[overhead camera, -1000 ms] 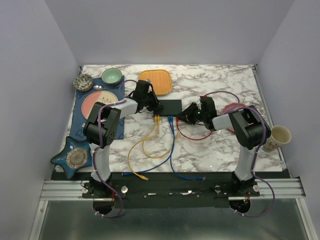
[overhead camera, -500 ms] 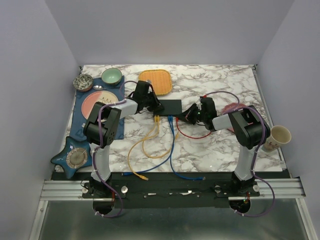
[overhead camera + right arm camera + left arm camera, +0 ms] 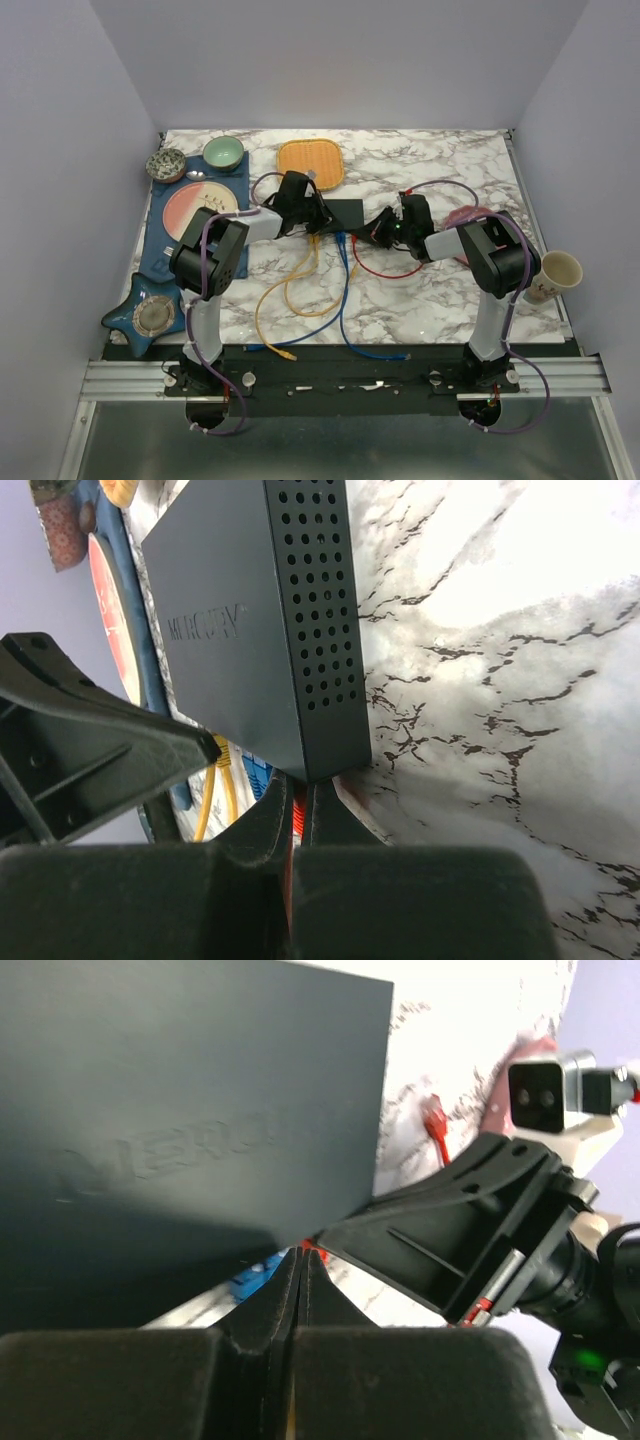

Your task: Pull the plug from the switch port

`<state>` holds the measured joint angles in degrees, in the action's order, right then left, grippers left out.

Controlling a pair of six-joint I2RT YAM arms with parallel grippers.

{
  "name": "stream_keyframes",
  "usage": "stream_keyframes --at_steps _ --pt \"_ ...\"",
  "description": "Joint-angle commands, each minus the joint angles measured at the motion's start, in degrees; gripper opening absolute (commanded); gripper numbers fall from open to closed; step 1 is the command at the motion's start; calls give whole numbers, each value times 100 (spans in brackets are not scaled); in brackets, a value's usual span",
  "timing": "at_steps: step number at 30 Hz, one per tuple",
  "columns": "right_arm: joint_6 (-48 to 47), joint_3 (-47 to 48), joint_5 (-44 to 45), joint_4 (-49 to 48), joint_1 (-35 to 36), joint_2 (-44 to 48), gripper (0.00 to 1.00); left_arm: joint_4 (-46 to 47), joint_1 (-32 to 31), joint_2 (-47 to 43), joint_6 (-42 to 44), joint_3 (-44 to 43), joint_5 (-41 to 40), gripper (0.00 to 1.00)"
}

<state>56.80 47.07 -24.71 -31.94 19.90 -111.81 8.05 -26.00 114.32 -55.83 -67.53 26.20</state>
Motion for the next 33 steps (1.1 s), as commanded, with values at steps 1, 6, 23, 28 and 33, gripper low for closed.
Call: stream_keyframes --at_steps 1,6,23,28,33 --pt "-274 -93 36 259 -30 19 1 223 -142 98 -191 56 334 0" --pt "-344 -101 -16 303 -30 36 1 240 -195 292 -279 3 342 0" --pt "-872 -137 -412 1094 40 230 1 399 -195 758 -683 -296 211 0" --pt "-916 -75 -622 1295 75 134 1 495 -195 741 -753 -323 175 0" --pt "-968 -84 -754 1393 137 89 1 601 -186 679 -815 -279 131 0"
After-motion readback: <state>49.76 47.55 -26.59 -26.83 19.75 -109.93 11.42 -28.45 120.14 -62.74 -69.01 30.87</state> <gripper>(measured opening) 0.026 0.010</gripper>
